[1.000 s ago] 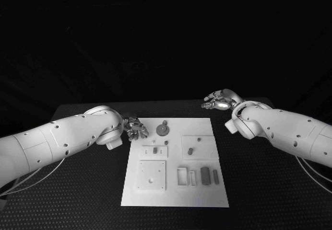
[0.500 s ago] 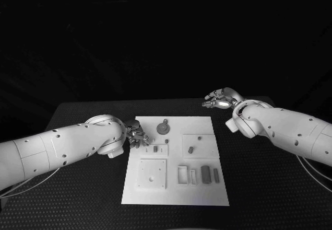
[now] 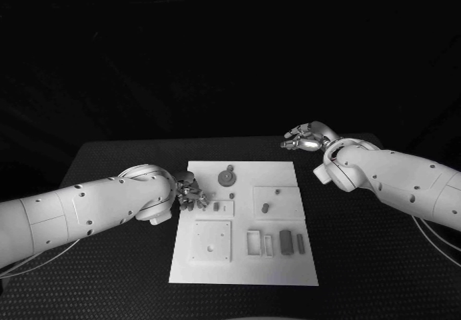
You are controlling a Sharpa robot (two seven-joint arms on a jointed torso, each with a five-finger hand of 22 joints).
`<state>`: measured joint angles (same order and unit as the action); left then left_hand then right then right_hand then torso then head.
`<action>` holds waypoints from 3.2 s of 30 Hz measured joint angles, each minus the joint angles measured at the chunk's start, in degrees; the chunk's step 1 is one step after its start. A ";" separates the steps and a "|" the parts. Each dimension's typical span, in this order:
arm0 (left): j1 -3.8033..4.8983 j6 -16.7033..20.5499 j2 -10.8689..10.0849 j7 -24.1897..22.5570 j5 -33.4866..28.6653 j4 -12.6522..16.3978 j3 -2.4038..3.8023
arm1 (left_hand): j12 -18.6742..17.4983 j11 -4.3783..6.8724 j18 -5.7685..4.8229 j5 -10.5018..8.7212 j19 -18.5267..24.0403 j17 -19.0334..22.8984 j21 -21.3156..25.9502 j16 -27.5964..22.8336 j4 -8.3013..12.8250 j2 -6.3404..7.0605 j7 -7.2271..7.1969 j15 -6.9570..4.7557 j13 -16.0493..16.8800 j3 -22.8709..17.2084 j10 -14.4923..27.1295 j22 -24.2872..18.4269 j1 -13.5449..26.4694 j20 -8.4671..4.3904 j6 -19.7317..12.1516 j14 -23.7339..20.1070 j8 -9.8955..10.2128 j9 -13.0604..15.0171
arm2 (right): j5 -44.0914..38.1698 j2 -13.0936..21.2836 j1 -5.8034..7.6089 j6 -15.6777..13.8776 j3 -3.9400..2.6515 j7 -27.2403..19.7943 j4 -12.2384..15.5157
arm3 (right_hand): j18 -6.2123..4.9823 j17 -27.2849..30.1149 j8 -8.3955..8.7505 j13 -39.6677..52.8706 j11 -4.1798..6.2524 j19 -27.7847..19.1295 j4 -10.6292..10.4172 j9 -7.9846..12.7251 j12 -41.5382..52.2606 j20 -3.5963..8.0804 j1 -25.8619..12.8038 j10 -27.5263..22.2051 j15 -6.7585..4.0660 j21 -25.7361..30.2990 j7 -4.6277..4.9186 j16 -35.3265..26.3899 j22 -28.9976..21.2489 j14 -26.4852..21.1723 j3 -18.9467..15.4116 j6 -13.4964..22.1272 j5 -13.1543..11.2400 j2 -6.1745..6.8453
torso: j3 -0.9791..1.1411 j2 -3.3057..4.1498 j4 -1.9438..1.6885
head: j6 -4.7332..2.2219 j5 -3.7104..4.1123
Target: Assemble the parts on the task board
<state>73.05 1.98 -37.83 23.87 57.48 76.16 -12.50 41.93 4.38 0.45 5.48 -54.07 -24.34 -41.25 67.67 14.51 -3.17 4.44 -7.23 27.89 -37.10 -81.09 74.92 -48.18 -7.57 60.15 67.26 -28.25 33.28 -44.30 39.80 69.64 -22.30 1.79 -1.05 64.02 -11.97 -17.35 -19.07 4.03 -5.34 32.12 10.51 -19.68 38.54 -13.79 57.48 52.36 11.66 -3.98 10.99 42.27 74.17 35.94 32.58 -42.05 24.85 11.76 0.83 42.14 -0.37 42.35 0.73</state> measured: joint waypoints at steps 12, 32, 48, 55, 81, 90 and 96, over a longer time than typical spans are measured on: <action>-0.38 0.26 0.33 0.12 1.56 -0.60 -0.17 | 0.24 0.12 0.00 0.00 -0.20 -0.06 -0.23 0.22 -0.13 0.37 -0.47 -0.02 0.19 -0.12 -0.30 -0.01 0.36 -0.21 0.46 0.03 0.00 -0.05 | 0.00 0.01 0.00 0.00 -0.01 0.01 0.00 | 0.00 0.05 0.00 0.00 -0.06 0.00 0.00 0.05 0.00 0.00 0.00 -0.06 0.00 0.00 -0.07 0.00 -0.01 0.00 0.00 -0.07 0.00 0.00 | -0.02 0.03 0.02 | 0.26 0.04; -0.76 0.53 0.85 0.08 2.65 -1.02 -0.13 | 0.23 0.02 0.00 -0.01 -0.20 -0.11 -0.22 0.22 -0.12 0.30 -0.80 -0.02 0.29 -0.09 -0.40 0.03 0.22 -0.20 0.78 0.02 0.02 0.11 | -0.01 -0.22 0.00 0.00 -0.01 0.01 -0.23 | 0.00 0.05 0.00 0.00 -0.06 0.00 0.00 0.05 0.00 0.00 0.00 -0.06 0.00 0.00 -0.05 0.00 -0.02 0.00 0.00 -0.05 0.00 0.00 | 0.04 0.00 0.05 | 0.38 0.16; -0.88 0.32 0.56 0.08 2.95 -0.67 -0.09 | 0.44 0.01 0.00 -0.44 -0.19 -0.16 -0.22 0.22 -0.12 0.15 -0.91 -0.21 0.41 -0.40 -0.41 0.02 0.07 -0.21 0.86 0.22 0.14 0.07 | -0.02 -0.27 -0.01 0.00 0.01 0.01 -0.46 | 0.00 0.09 0.00 0.00 -0.06 0.00 0.00 0.04 0.00 0.00 0.00 -0.06 0.00 0.00 0.00 0.21 -0.02 0.00 0.00 0.00 0.00 0.00 | 0.04 -0.03 0.00 | 0.64 0.06; -0.93 0.21 0.50 0.03 3.02 -0.61 -0.07 | 0.44 0.00 0.00 -0.22 -0.19 -0.22 -0.22 0.22 -0.12 0.15 -0.85 -0.21 0.46 -0.40 -0.42 0.01 0.06 -0.21 1.10 0.22 0.14 0.09 | -0.02 -0.48 -0.01 0.01 0.00 -0.01 -0.50 | 0.00 0.09 0.00 0.00 -0.06 0.01 0.00 0.05 0.00 0.00 0.00 -0.06 0.00 0.00 0.07 0.21 -0.03 0.00 0.00 0.07 0.00 0.00 | 0.00 -0.03 -0.05 | 0.66 0.03; -0.94 -0.58 0.70 -0.04 3.15 -1.06 -0.03 | 1.23 0.11 0.00 1.67 -0.82 -0.64 -0.89 0.89 0.12 0.31 -0.63 -0.34 1.19 -0.47 -0.94 0.00 -0.23 -0.40 1.42 0.74 -0.22 0.31 | -0.02 -0.72 -0.02 0.03 0.01 -0.02 -0.63 | 0.01 0.14 0.00 0.00 -0.08 0.00 0.00 0.05 0.00 0.01 0.00 -0.08 0.00 0.00 -0.04 0.21 -0.03 0.00 0.00 -0.04 0.00 0.00 | 0.06 -0.01 0.13 | 0.82 -0.07; -0.77 -0.59 0.86 -0.20 3.59 -1.10 -0.44 | 1.23 0.10 0.00 1.66 -0.82 -0.69 -0.89 0.89 0.13 0.55 -0.68 -0.33 1.26 -0.46 -0.95 -0.01 0.01 -0.40 1.48 0.75 -0.55 0.34 | -0.02 -0.68 -0.02 0.03 -0.02 -0.01 -0.64 | -0.01 0.13 0.00 0.00 -0.08 0.01 0.00 0.09 0.00 0.01 0.00 -0.08 0.15 0.00 -0.01 0.21 -0.04 -0.15 0.00 -0.01 0.00 0.00 | 0.00 0.01 0.07 | 0.88 0.02; -0.76 -0.58 0.94 -0.33 4.04 -1.10 -0.51 | 1.44 0.14 0.00 1.66 -0.82 -0.74 -0.89 0.92 0.13 0.63 -0.77 -0.25 1.32 -0.45 -0.90 -0.01 0.09 -0.40 1.56 0.82 -0.65 0.33 | -0.02 -0.72 -0.02 0.03 -0.01 -0.01 -0.66 | 0.00 0.18 0.00 0.00 -0.08 0.00 0.00 0.09 0.00 0.01 0.00 -0.08 0.15 0.00 0.00 0.21 -0.04 -0.15 0.00 0.00 0.00 0.00 | 0.02 0.01 0.04 | 0.94 -0.01</action>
<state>72.29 1.39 -36.89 23.55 61.52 75.06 -13.01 43.37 4.53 0.44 7.15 -54.88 -25.08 -42.15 68.59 14.64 -2.54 3.67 -7.48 29.20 -37.55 -82.00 74.91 -48.09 -7.97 61.71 68.08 -28.90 33.62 -44.32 39.08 69.62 -22.27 1.78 -1.06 63.36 -11.97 -17.17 -19.07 4.03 -5.43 32.12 10.51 -19.58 38.54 -13.78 57.48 52.28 11.80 -3.98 10.99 42.49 74.13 35.79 32.58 -42.05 24.85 11.76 0.86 42.15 -0.33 43.29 0.73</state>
